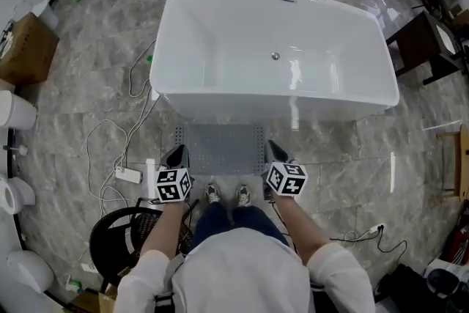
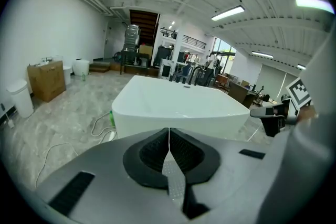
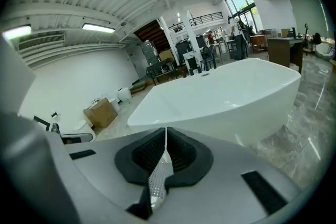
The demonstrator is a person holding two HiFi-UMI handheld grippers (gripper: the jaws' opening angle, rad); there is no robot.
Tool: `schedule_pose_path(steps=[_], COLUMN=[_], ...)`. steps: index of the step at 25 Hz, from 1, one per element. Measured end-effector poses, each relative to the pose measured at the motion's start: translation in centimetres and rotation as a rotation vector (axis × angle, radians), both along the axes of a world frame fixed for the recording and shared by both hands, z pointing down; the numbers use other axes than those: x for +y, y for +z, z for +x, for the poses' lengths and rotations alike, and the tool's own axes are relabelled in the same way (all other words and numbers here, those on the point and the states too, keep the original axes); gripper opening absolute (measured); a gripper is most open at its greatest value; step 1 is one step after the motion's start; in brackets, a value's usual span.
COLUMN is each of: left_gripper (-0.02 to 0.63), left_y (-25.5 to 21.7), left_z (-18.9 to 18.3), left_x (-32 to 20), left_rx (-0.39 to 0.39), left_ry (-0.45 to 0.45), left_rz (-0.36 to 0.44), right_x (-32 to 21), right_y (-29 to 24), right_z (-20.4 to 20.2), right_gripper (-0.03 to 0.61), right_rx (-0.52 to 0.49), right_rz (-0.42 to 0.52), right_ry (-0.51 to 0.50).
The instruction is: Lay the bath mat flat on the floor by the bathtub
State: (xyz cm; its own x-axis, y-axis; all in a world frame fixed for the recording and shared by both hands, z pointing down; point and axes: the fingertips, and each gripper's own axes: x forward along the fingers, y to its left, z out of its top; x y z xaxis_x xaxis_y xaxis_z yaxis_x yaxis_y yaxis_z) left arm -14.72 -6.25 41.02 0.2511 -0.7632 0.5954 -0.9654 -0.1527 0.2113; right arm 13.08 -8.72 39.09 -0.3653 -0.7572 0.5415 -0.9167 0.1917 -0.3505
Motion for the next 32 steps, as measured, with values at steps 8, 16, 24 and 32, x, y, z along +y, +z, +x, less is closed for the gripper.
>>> schedule_pose_path(steps=[8,16,24,32], left_gripper=[0.035,0.035,0.035,0.035], left_y=[-6.4,-11.1,-15.0,-19.3], left_z=[2.3,1.8,1.8,2.6], left_x=[1.1,2.5,2.8,3.9], left_rx=[0.016,-0.021,0.017,0.046], left_ry=[0.037,0.041,0.04,0.064], left_rz=[0.114,0.204,0.309,0.395], right_x=[1.5,2.3,2.8,3.6], right_y=[-5.5,-8.7,-12.4,-17.6], right_z=[-1.1,-1.7,-3.6,-2.3], right_gripper=[0.034,0.034,0.034,0.034], right_rx=[-0.016,-0.012,-0.014,-0.072], right_rz=[0.091,0.142,0.207,0.313], right_ry=[-0.073,-0.119,-0.202,-0.183])
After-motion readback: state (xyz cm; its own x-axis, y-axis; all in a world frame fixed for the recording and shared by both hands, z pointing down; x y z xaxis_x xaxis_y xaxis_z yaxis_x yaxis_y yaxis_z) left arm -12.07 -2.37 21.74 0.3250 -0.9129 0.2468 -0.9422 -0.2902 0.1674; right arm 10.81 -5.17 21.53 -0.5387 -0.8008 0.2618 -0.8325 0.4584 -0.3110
